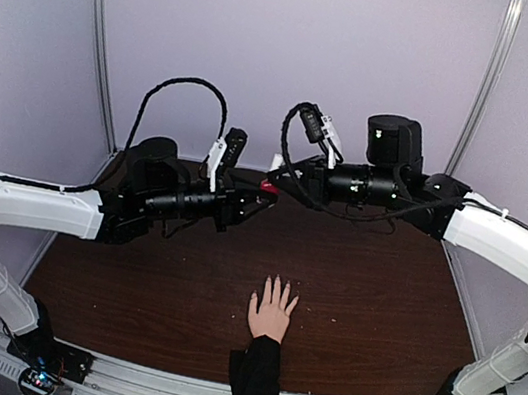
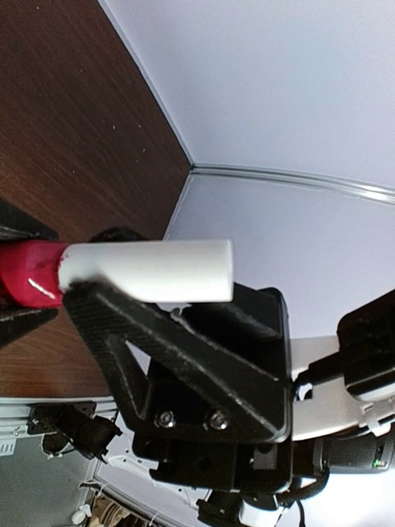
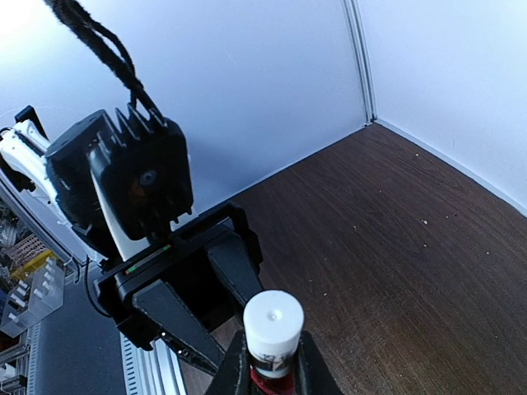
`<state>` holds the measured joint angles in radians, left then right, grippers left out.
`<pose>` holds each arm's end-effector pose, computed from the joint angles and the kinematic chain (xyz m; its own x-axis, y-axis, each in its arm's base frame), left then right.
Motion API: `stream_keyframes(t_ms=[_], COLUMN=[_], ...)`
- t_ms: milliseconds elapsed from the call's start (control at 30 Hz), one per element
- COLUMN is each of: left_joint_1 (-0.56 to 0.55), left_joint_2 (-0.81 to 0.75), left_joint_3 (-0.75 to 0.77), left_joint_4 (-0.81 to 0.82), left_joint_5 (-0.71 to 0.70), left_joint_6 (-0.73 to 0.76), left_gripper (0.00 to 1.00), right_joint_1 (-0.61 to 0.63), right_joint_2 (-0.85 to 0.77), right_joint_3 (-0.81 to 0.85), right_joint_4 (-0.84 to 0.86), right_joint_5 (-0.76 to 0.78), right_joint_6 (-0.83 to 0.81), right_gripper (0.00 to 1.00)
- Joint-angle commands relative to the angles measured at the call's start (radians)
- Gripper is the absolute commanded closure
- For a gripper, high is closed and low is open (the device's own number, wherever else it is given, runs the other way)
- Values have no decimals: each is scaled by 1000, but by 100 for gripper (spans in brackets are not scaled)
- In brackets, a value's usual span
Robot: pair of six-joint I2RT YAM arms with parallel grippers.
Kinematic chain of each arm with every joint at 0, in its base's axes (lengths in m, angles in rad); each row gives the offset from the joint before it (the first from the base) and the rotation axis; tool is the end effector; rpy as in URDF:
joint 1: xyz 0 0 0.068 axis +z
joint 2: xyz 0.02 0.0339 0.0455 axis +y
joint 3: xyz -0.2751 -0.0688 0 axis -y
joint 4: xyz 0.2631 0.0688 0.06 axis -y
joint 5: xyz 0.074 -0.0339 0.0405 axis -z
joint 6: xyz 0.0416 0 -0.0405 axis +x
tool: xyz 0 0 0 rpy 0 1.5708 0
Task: Paint the nails
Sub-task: Unscrew the nail polish bottle cap from the nail polish bottle.
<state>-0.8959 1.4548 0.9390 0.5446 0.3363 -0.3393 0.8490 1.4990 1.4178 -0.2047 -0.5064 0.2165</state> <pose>0.2141 -0.2895 0.3124 -0.2969 -0.1318 -0.9458 0.8954 0.3058 -0.3237 0.2315 0.2935 0.3952 -0.3890 -0.1577 -0.9076 -0.9014 0.2687 0.3397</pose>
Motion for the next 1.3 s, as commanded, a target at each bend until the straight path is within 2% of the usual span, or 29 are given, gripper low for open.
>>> stream_keyframes(t_ms=[0,433,567,733,900,967,1000,1033,1100,1167,1267], left_joint_1=[-24,-19,-18,-14,4,6,6,6,6,6,5], left_joint_2=[16,73,95,95,44,16,3,-9,-28,-42,-47], left_joint_3=[17,51,82,83,62,57,60,65,74,85,115], left_joint_4=[158,376,383,353,236,163,109,48,-37,-113,-231], left_joint_5=[254,537,596,584,472,407,369,339,272,204,115], left_joint_6=[-19,-168,-214,-210,-148,-98,-73,-50,7,50,107], left_gripper=[100,100,100,100,100,100,100,100,100,100,100], right_joint_1=[8,7,6,-7,-37,-51,-57,-64,-75,-79,-79], right_joint_2=[-28,-55,-59,-62,-86,-97,-104,-112,-125,-136,-133], right_joint_3=[-23,-49,-63,-65,-85,-94,-99,-105,-112,-106,-72], right_joint_4=[91,175,202,202,194,191,189,187,175,140,55], right_joint_5=[-140,-371,-441,-432,-366,-335,-316,-292,-254,-197,-88], right_joint_6=[-35,-66,-63,-69,-51,-39,-34,-29,-26,-32,-49], right_gripper=[100,100,100,100,100,86,76,62,48,42,41])
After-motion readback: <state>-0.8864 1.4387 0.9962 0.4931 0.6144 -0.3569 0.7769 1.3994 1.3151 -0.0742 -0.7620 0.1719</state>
